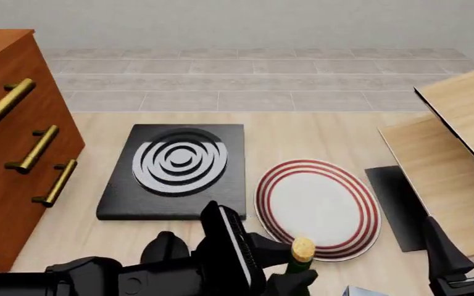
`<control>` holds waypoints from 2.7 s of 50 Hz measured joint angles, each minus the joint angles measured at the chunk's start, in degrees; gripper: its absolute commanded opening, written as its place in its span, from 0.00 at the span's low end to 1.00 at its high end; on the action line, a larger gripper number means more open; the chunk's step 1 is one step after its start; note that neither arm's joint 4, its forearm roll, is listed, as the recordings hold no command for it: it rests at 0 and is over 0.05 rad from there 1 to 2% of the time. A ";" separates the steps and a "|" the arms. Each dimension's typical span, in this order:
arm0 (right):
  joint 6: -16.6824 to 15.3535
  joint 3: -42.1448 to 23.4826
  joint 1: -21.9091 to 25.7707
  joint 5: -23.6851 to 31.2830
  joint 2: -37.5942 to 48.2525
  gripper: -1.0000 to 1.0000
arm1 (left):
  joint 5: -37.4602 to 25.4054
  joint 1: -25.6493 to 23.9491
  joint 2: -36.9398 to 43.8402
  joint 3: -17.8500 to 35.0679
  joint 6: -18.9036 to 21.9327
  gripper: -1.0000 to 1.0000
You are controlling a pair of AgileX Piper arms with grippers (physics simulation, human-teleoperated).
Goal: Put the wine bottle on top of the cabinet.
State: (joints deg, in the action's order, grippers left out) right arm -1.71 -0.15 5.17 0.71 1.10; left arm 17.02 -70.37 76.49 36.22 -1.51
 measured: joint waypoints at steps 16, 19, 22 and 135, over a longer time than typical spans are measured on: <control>-0.11 0.01 0.12 0.01 0.04 1.00 | -1.11 -0.17 -0.15 0.85 1.28 0.00; -0.14 0.03 0.14 -0.09 0.16 1.00 | -2.44 -0.31 -0.61 1.96 2.06 0.00; -0.14 0.05 0.13 -0.17 0.27 1.00 | -3.96 -0.37 -1.25 3.23 2.77 0.00; 0.09 -0.50 1.11 0.80 -0.99 1.00 | -50.60 34.03 -24.52 34.67 8.85 0.00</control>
State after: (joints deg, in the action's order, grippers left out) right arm -1.63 -0.65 6.29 1.51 0.11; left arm -33.58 -36.34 51.97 70.88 7.34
